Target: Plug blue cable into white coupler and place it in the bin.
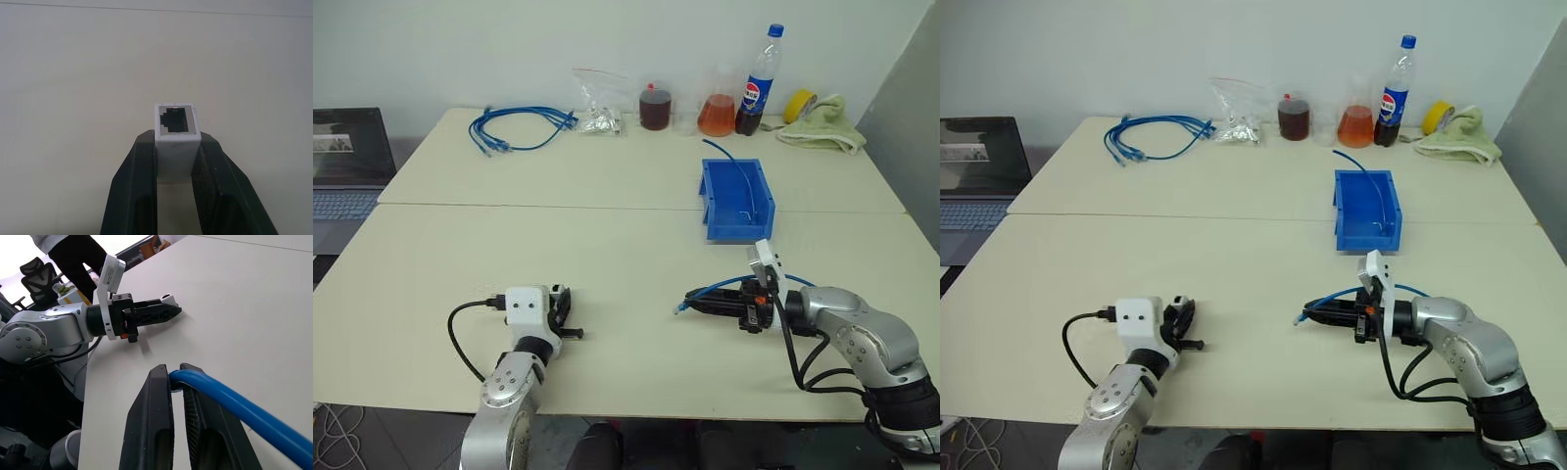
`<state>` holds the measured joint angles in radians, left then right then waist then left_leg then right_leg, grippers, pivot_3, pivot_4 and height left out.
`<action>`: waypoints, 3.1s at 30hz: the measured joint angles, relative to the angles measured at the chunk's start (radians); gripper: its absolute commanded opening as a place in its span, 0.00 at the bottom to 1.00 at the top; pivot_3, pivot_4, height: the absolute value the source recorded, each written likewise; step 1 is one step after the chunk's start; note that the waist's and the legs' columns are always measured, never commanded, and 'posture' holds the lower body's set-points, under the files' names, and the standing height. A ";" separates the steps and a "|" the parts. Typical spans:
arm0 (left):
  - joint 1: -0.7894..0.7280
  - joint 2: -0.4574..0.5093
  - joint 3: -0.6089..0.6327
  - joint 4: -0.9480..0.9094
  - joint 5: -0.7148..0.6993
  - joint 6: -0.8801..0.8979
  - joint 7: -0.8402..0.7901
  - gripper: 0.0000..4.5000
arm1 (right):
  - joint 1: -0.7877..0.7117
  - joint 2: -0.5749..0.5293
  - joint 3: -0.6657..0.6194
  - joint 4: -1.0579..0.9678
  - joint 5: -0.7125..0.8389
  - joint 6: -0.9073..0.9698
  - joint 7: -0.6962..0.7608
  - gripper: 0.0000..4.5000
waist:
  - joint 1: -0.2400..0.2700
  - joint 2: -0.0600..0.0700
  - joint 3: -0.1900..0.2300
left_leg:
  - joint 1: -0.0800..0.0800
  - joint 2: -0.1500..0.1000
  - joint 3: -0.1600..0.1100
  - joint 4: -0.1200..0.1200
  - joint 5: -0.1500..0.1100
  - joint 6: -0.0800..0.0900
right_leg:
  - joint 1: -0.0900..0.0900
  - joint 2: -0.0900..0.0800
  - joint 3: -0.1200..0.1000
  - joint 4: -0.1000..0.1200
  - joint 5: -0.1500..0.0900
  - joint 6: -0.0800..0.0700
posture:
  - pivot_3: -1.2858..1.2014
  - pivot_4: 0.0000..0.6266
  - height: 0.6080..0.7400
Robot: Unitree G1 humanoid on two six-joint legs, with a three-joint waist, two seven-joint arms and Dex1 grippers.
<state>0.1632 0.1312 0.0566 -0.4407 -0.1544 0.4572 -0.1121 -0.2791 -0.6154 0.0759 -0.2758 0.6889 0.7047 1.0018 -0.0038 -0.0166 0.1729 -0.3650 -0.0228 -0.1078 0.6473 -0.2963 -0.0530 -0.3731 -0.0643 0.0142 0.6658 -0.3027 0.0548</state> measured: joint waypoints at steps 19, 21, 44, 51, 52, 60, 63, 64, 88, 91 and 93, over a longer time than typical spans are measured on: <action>0.026 -0.020 -0.021 -0.054 0.022 0.064 0.032 0.13 | 0.024 -0.011 -0.019 -0.034 0.002 0.008 0.000 0.01 | 0.001 0.000 0.000 | 0.000 0.000 0.000 0.000 0.000 0.000 | 0.000 0.000 0.000 0.000 0.000 0.000 | 0.52 0.24 1.00; 0.038 -0.015 -0.021 -0.082 0.009 0.098 0.023 0.13 | 0.025 -0.011 -0.019 -0.034 0.002 0.008 0.000 0.01 | 0.001 0.000 0.000 | 0.000 0.000 0.000 0.000 0.000 0.000 | 0.000 0.000 0.000 0.000 0.000 0.000 | 0.52 0.24 1.00; 0.028 -0.001 -0.050 -0.065 0.003 0.107 -0.002 0.60 | 0.024 -0.010 -0.019 -0.036 0.002 0.016 -0.004 0.01 | 0.001 0.001 -0.001 | 0.001 0.000 0.000 0.000 0.000 0.000 | 0.001 0.000 0.000 0.000 0.000 0.000 | 0.52 0.24 1.00; 0.023 -0.005 -0.051 -0.064 -0.001 0.107 -0.008 0.92 | 0.024 -0.010 -0.019 -0.036 0.002 0.022 -0.004 0.01 | 0.000 0.001 -0.001 | 0.001 0.000 0.000 0.000 0.000 0.000 | 0.001 0.001 0.000 0.000 0.000 0.000 | 0.52 0.24 1.00; 0.022 -0.006 -0.051 -0.064 -0.001 0.107 -0.008 0.98 | 0.024 -0.010 -0.019 -0.036 0.002 0.023 -0.004 0.01 | 0.000 0.001 -0.001 | 0.001 0.000 0.000 0.000 0.000 0.000 | 0.001 0.001 0.000 0.000 0.000 0.000 | 0.52 0.24 1.00; 0.027 0.040 -0.034 -0.064 -0.007 0.103 -0.038 1.00 | 0.023 -0.010 -0.019 -0.036 0.002 0.025 -0.004 0.01 | -0.001 0.001 -0.001 | 0.001 0.000 0.000 0.000 0.000 0.000 | 0.001 0.001 0.000 0.000 0.000 0.000 | 0.52 0.24 1.00; 0.028 0.108 -0.009 -0.049 -0.005 0.086 -0.082 1.00 | 0.022 -0.010 -0.019 -0.036 0.001 0.025 -0.004 0.01 | -0.001 0.001 -0.001 | 0.001 0.001 0.000 0.000 0.000 0.000 | 0.000 0.001 0.000 0.000 0.000 0.000 | 0.52 0.24 1.00; 0.028 0.141 0.003 -0.037 -0.003 0.069 -0.103 1.00 | 0.022 -0.010 -0.019 -0.036 0.001 0.025 -0.004 0.01 | -0.001 0.001 -0.001 | 0.001 0.000 -0.001 0.000 0.000 0.000 | 0.000 0.001 0.000 0.000 0.000 0.000 | 0.52 0.24 1.00; 0.146 0.323 0.013 -0.076 -0.050 -0.052 -0.349 1.00 | 0.029 -0.051 -0.024 -0.066 0.001 0.021 0.011 0.00 | -0.001 0.001 -0.001 | 0.000 0.001 -0.001 -0.001 0.000 0.001 | 0.000 0.001 0.001 -0.001 0.000 0.000 | 0.52 0.24 1.00; 0.182 0.393 0.046 -0.110 -0.061 -0.082 -0.413 1.00 | 0.030 -0.062 -0.024 -0.078 0.002 0.023 0.022 0.00 | -0.001 0.001 -0.001 | 0.000 0.001 -0.001 -0.001 0.000 0.001 | 0.000 0.001 0.000 -0.001 0.000 0.000 | 0.52 0.24 1.00; 0.180 0.448 0.084 -0.111 -0.101 -0.087 -0.477 1.00 | 0.030 -0.063 -0.024 -0.083 0.005 0.026 0.022 0.00 | -0.001 0.001 -0.001 | 0.000 0.001 -0.001 -0.001 0.000 0.001 | 0.000 0.001 0.000 -0.001 0.000 0.000 | 0.52 0.24 1.00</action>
<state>0.3428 0.5791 0.1404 -0.5514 -0.2554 0.3706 -0.5890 -0.2490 -0.6783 0.0523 -0.3589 0.6937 0.7310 1.0242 -0.0045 -0.0154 0.1723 -0.3646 -0.0216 -0.1085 0.6466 -0.2966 -0.0523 -0.3729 -0.0635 0.0138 0.6651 -0.3027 0.0546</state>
